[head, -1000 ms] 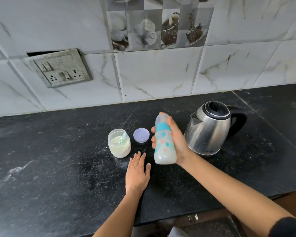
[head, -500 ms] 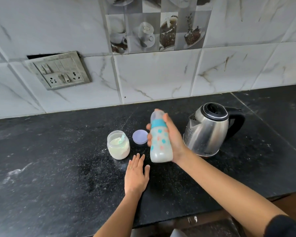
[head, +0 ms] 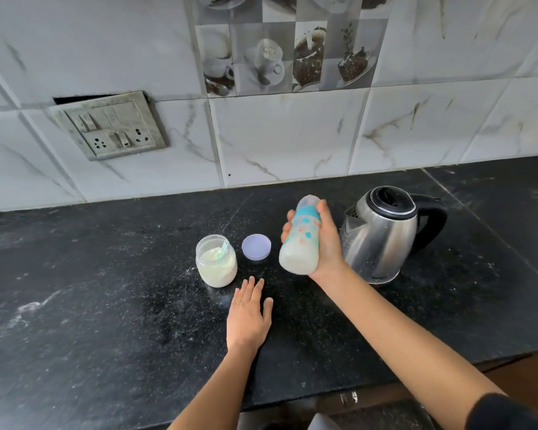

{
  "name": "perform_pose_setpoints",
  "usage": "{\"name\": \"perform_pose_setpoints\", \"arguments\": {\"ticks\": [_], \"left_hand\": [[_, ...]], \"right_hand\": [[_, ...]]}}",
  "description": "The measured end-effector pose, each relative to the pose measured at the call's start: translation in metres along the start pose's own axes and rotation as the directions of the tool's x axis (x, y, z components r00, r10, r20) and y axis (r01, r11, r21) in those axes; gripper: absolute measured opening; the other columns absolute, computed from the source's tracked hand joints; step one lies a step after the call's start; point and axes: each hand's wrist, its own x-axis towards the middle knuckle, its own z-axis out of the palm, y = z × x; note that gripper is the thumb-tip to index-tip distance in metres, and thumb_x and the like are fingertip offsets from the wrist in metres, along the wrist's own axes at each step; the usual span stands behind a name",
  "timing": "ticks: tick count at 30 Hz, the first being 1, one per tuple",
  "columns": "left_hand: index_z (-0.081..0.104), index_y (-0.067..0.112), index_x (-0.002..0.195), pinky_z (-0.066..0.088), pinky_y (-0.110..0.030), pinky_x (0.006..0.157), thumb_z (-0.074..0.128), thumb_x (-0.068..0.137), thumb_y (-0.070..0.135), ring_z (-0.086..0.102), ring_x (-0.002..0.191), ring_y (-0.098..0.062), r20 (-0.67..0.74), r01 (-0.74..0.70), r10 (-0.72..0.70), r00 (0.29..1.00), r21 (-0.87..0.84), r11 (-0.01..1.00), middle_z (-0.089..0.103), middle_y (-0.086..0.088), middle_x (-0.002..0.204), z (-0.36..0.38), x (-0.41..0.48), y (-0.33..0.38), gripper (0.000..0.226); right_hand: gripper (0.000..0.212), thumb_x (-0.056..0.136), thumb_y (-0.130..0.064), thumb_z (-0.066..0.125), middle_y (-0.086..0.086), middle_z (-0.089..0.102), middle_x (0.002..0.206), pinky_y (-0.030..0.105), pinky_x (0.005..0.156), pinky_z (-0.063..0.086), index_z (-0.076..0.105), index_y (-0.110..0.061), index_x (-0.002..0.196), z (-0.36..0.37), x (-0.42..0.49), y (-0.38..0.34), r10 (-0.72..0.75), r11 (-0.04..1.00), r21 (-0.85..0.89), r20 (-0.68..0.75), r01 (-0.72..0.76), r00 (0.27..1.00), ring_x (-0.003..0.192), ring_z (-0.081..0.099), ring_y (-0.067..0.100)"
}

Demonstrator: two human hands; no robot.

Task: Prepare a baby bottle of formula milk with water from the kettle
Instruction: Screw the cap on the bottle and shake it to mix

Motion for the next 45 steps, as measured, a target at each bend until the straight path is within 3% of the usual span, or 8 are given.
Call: {"name": "perform_pose_setpoints", "arguments": {"ticks": [6, 10, 15, 19, 24, 28, 34, 45], "left_hand": [[0.026, 0.021, 0.15, 0.0, -0.026, 0.12, 0.032, 0.101, 0.04, 0.01, 0.147, -0.011, -0.002, -0.011, 0.011, 1.0, -0.004, 1.0, 0.022, 0.001, 0.158, 0.0, 0.0, -0.001, 0.053], [0.028, 0.021, 0.149, -0.004, -0.023, 0.118, 0.033, 0.101, 0.04, 0.01, 0.147, -0.011, -0.009, -0.003, 0.003, 1.0, -0.008, 1.0, 0.022, 0.002, 0.158, 0.0, 0.0, -0.001, 0.052], [0.022, 0.022, 0.151, 0.003, -0.028, 0.12, 0.034, 0.099, 0.037, 0.009, 0.147, -0.012, 0.012, -0.024, 0.024, 1.0, 0.007, 1.0, 0.018, 0.002, 0.159, 0.002, 0.001, -0.003, 0.055], [0.028, 0.021, 0.149, -0.003, -0.024, 0.118, 0.033, 0.101, 0.04, 0.01, 0.147, -0.011, -0.007, -0.008, 0.008, 1.0, -0.01, 1.0, 0.021, 0.001, 0.158, 0.001, 0.001, -0.001, 0.052], [0.028, 0.021, 0.149, 0.001, -0.026, 0.12, 0.033, 0.1, 0.039, 0.01, 0.147, -0.011, 0.002, -0.017, 0.017, 1.0, -0.01, 1.0, 0.022, 0.001, 0.158, 0.001, 0.0, -0.002, 0.052], [0.028, 0.021, 0.15, -0.002, -0.024, 0.119, 0.031, 0.101, 0.04, 0.008, 0.147, -0.01, -0.003, -0.006, 0.006, 1.0, -0.015, 1.0, 0.02, 0.001, 0.158, 0.001, 0.0, -0.001, 0.052], [0.029, 0.02, 0.149, 0.001, -0.027, 0.12, 0.034, 0.1, 0.039, 0.01, 0.147, -0.011, 0.005, -0.012, 0.012, 1.0, -0.017, 1.0, 0.022, 0.001, 0.158, 0.0, 0.001, -0.002, 0.052], [0.027, 0.021, 0.149, -0.001, -0.026, 0.119, 0.032, 0.101, 0.04, 0.008, 0.147, -0.01, 0.001, -0.007, 0.007, 1.0, -0.021, 1.0, 0.019, 0.001, 0.158, -0.002, 0.0, 0.0, 0.052]], "right_hand": [[0.045, 0.086, -0.057, 0.043, 0.004, 0.058, 0.075, 0.024, 0.05, 0.047, 0.073, -0.024, 0.081, 0.004, -0.019, 0.014, 0.058, 0.969, -0.245, 0.138, -0.023, 0.989, 0.052, 0.055, 0.016], [0.047, 0.089, -0.057, 0.047, 0.003, 0.06, 0.077, 0.023, 0.048, 0.051, 0.059, -0.012, 0.09, 0.005, -0.002, -0.001, 0.011, 1.0, 0.008, 0.04, -0.011, 0.999, 0.051, 0.059, 0.016], [0.039, 0.091, -0.053, 0.04, 0.005, 0.058, 0.077, 0.025, 0.05, 0.046, 0.065, -0.023, 0.096, 0.001, -0.027, 0.022, 0.11, 0.964, -0.258, 0.196, -0.058, 0.974, 0.052, 0.054, 0.017], [0.044, 0.09, -0.055, 0.046, 0.003, 0.06, 0.076, 0.022, 0.048, 0.05, 0.058, -0.013, 0.089, 0.007, -0.004, 0.002, 0.0, 1.0, 0.01, 0.05, -0.001, 0.999, 0.051, 0.058, 0.015], [0.046, 0.086, -0.057, 0.04, 0.002, 0.056, 0.075, 0.025, 0.051, 0.044, 0.073, -0.026, 0.08, 0.006, -0.022, 0.014, 0.077, 0.963, -0.267, 0.164, -0.031, 0.983, 0.055, 0.05, 0.014], [0.046, 0.09, -0.057, 0.047, 0.003, 0.06, 0.077, 0.023, 0.048, 0.051, 0.06, -0.012, 0.089, 0.004, -0.005, -0.005, 0.009, 0.999, 0.03, 0.05, -0.011, 0.999, 0.05, 0.059, 0.016], [0.04, 0.087, -0.052, 0.049, 0.006, 0.061, 0.081, 0.028, 0.051, 0.05, 0.054, -0.029, 0.119, -0.005, -0.015, 0.017, 0.033, 0.974, -0.229, 0.121, -0.004, 0.992, 0.053, 0.058, 0.02], [0.044, 0.086, -0.056, 0.049, 0.004, 0.06, 0.077, 0.024, 0.05, 0.049, 0.057, -0.015, 0.099, 0.002, -0.002, 0.006, -0.003, 0.995, -0.097, 0.083, 0.011, 0.997, 0.052, 0.057, 0.017]]}}
